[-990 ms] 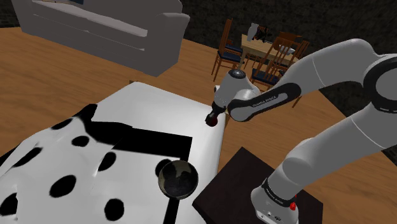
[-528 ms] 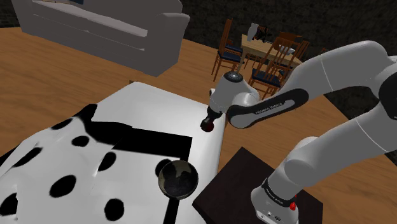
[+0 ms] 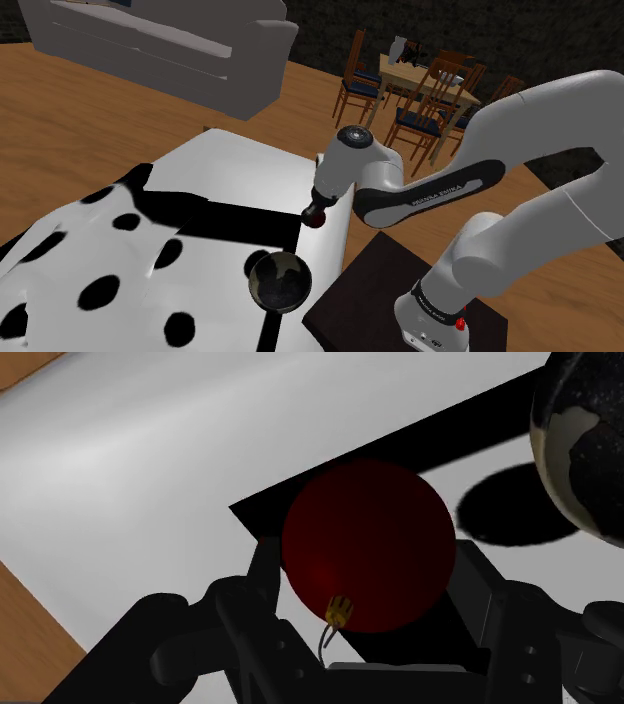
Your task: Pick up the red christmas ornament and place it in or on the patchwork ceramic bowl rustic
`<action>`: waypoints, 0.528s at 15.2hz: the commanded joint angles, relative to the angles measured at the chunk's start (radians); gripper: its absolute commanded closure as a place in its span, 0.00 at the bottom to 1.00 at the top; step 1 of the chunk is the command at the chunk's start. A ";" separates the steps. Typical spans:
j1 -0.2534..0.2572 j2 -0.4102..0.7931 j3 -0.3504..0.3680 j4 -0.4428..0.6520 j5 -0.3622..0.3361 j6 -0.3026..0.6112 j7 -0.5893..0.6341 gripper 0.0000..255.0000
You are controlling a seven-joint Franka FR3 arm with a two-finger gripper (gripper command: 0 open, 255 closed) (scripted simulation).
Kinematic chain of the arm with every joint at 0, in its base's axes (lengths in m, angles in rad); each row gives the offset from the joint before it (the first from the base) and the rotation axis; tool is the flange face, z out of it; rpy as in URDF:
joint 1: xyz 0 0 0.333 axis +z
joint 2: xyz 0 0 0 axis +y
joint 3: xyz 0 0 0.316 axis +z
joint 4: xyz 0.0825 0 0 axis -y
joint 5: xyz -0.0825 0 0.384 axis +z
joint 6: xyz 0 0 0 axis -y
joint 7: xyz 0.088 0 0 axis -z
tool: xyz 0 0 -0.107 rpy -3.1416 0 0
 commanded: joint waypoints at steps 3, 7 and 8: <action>0.049 0.017 0.085 0.028 0.027 -0.038 0.109 1.00; 0.084 0.061 0.177 0.085 0.036 -0.080 0.226 1.00; 0.090 0.076 0.200 0.103 0.034 -0.091 0.256 1.00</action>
